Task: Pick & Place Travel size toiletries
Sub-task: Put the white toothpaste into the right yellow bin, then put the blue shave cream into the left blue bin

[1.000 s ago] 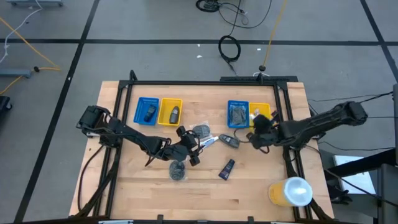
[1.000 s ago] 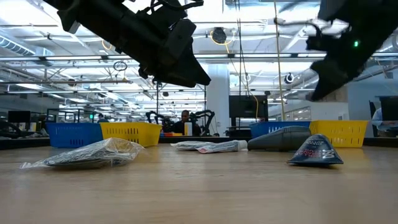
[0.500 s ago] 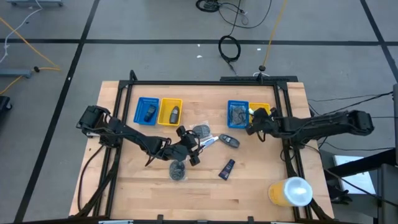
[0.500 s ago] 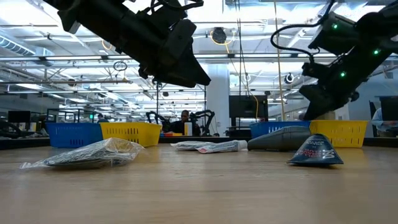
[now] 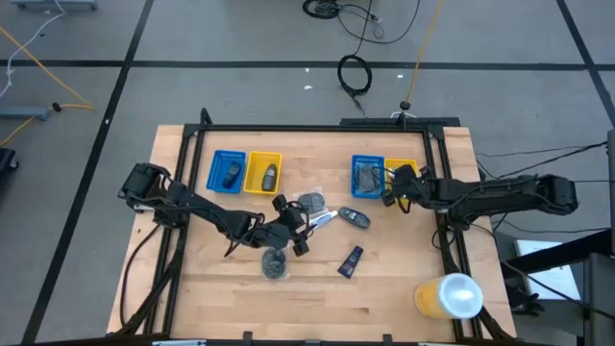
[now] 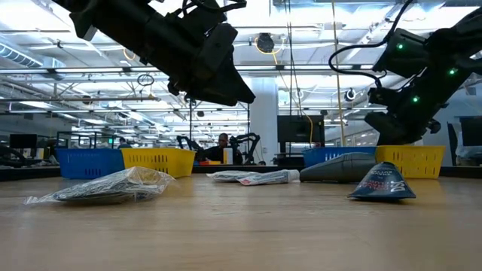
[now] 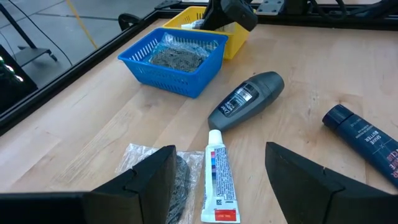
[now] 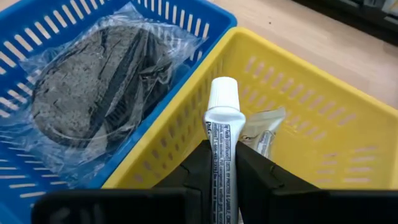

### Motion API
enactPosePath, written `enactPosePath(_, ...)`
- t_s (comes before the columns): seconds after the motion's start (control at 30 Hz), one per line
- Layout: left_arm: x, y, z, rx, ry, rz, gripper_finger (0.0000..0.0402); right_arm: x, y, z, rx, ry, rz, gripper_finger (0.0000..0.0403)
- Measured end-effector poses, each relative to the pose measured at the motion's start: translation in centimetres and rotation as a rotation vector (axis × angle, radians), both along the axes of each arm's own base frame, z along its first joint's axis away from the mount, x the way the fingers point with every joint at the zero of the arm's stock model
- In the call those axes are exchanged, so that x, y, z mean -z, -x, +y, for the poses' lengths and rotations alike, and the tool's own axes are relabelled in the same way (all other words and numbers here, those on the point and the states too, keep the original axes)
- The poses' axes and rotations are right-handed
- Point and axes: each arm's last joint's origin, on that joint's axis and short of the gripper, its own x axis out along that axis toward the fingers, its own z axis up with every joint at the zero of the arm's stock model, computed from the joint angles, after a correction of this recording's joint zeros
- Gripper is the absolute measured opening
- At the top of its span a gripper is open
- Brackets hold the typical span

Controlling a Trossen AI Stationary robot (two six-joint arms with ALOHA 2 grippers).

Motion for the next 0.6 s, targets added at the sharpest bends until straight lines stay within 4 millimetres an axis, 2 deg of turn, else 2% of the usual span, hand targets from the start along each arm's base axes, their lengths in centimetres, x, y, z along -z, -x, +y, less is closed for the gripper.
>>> enactPosePath(0.2,0.0,0.0,0.0,0.0,0.0,0.0,0.0241,0.03,-0.03,0.05,-0.013,-0.019,-0.004,0.0056)
enactPosePath(0.6,0.0,0.0,0.0,0.0,0.0,0.0,0.0241,-0.25,-0.02,0.11,-0.07,-0.007,0.007,0.0156)
